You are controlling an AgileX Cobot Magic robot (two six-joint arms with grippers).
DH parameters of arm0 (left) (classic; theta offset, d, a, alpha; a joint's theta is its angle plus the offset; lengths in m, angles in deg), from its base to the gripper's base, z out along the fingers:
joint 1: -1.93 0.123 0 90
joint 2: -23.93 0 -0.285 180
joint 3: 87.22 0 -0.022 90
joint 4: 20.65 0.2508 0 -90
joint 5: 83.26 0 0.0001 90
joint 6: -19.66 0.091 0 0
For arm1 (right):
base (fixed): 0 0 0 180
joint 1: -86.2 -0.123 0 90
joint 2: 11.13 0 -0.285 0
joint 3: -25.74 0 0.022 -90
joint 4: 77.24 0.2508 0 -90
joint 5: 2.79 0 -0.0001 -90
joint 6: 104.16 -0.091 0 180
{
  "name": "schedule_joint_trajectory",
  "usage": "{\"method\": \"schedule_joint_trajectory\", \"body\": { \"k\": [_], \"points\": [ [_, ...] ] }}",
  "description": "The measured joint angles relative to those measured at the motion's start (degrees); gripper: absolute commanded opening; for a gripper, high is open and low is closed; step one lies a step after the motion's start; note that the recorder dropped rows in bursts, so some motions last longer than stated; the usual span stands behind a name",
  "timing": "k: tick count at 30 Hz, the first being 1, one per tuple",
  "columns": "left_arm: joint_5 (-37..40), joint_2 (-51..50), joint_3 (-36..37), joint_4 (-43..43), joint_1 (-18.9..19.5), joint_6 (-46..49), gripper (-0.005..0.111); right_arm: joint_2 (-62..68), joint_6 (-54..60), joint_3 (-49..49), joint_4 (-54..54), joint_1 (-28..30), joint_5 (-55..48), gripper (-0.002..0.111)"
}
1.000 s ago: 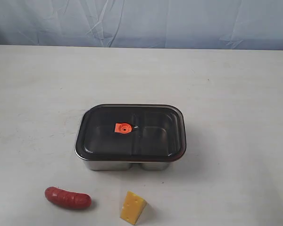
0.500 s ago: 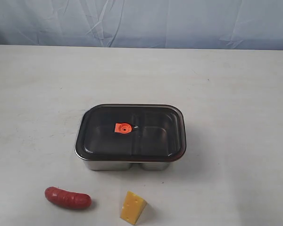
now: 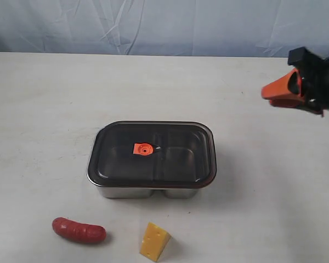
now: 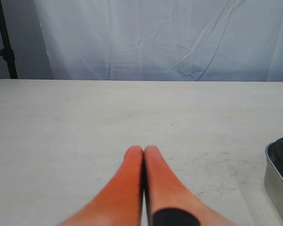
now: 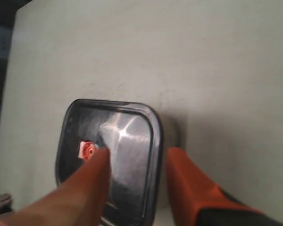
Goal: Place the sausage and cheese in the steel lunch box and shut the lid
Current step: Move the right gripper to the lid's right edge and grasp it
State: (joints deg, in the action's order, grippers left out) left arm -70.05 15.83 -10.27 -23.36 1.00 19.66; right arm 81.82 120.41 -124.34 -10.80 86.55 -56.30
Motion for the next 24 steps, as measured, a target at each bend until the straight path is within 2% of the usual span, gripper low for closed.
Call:
{"method": "schedule_joint_trajectory", "body": {
  "k": [1, 3, 9, 14, 24],
  "points": [
    [0.0, 0.0, 0.0, 0.0, 0.0, 0.0, 0.0, 3.3, 3.0, 0.0, 3.0, 0.0, -2.1, 0.059],
    [0.0, 0.0, 0.0, 0.0, 0.0, 0.0, 0.0, 13.6, 11.3, -0.1, 11.1, -0.2, -7.9, 0.058],
    [0.0, 0.0, 0.0, 0.0, 0.0, 0.0, 0.0, 27.2, 19.4, -0.2, 17.0, -7.1, -7.0, 0.058],
    [0.0, 0.0, 0.0, 0.0, 0.0, 0.0, 0.0, 29.5, 21.9, -0.2, 21.0, -10.8, -5.1, 0.058],
    [0.0, 0.0, 0.0, 0.0, 0.0, 0.0, 0.0, 29.5, 22.3, -0.2, 21.6, -11.2, -4.7, 0.053]
  ]
}}
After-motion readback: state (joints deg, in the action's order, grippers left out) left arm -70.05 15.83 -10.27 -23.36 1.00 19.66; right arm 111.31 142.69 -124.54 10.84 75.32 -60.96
